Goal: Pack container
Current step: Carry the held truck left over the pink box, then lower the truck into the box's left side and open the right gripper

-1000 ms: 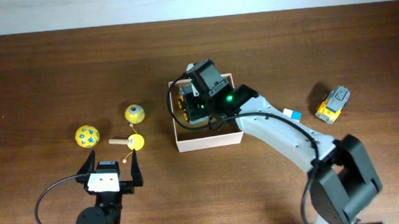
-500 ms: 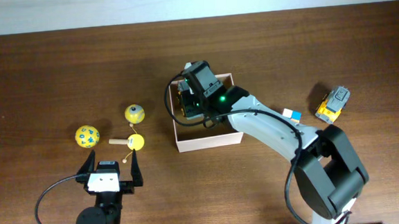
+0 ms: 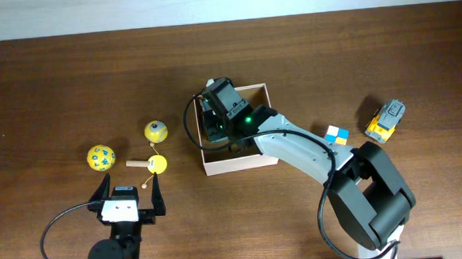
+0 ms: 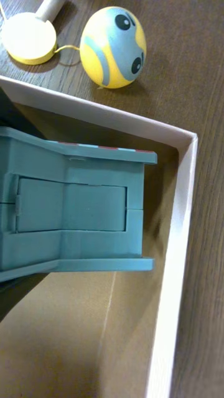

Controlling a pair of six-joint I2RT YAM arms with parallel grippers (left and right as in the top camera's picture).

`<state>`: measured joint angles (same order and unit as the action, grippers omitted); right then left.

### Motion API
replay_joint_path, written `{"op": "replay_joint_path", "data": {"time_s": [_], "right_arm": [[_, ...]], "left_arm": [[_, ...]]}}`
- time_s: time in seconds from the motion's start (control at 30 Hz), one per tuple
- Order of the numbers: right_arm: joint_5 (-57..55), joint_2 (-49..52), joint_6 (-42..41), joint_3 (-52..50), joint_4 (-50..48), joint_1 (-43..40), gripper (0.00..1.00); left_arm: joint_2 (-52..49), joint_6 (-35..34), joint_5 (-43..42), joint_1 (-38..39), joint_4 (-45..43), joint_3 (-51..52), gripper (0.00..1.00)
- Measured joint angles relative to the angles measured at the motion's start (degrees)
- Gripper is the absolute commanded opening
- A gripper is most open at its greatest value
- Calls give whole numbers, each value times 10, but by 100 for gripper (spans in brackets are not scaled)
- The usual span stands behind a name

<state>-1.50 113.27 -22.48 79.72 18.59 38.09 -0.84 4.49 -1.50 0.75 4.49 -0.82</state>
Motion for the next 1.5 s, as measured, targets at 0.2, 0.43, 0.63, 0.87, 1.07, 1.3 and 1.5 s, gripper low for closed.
{"op": "replay_joint_path", "data": {"time_s": [0.2,0.43,0.63,0.87,1.07,1.3,1.5], "right_arm": [[-5,1,-1,0,0,0,49],[-7,1,-1,0,-2,0,55],[-7,1,-1,0,-3,1,55],[-9,1,1,8,2,1,64],[-12,0,21,68,86,1,64],[-68,-12,33,125,214,1,51],[-110,-15,30,126,242,1,50]], "left_arm": [[0,0,0,0,0,0,99],[0,0,0,0,0,0,99],[0,0,0,0,0,0,99],[0,0,0,0,0,0,99],[0,0,0,0,0,0,99],[0,0,0,0,0,0,99],[0,0,0,0,0,0,99]]}}
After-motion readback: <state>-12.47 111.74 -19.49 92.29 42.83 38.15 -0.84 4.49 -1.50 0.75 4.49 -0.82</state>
